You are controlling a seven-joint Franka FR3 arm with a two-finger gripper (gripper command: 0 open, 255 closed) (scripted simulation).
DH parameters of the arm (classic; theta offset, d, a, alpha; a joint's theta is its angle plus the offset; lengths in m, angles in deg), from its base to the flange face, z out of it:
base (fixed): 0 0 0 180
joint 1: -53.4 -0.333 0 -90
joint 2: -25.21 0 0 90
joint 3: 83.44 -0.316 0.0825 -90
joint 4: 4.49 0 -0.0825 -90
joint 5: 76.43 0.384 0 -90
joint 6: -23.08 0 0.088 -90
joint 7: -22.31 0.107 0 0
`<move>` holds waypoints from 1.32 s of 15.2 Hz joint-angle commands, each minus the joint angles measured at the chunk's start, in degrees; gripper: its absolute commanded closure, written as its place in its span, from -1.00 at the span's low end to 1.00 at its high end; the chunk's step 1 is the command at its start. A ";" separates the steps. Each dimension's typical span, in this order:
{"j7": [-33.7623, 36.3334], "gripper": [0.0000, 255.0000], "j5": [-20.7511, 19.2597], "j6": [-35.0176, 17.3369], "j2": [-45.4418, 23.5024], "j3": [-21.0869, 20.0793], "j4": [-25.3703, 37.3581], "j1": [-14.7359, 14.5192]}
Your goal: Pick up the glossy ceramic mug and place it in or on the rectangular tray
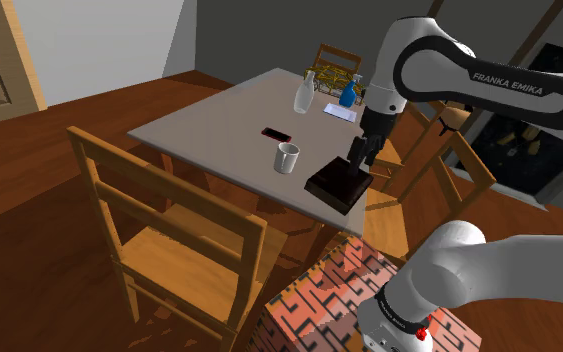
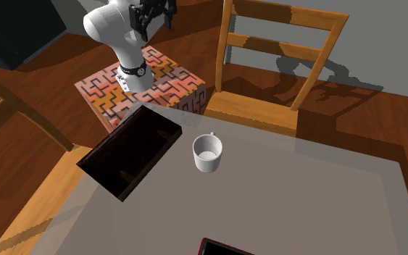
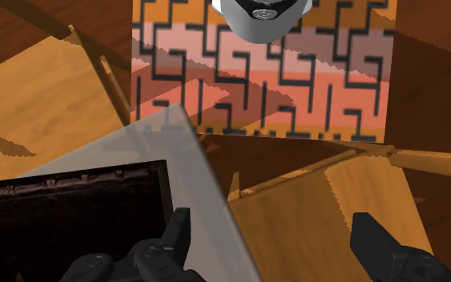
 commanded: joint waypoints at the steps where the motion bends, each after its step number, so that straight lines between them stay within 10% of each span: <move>1: 0.00 -1.00 0.00 0.00 0.00 0.00 0.00 0.00; 20: -15.31 -1.00 0.53 -17.93 -42.35 9.82 23.45 1.80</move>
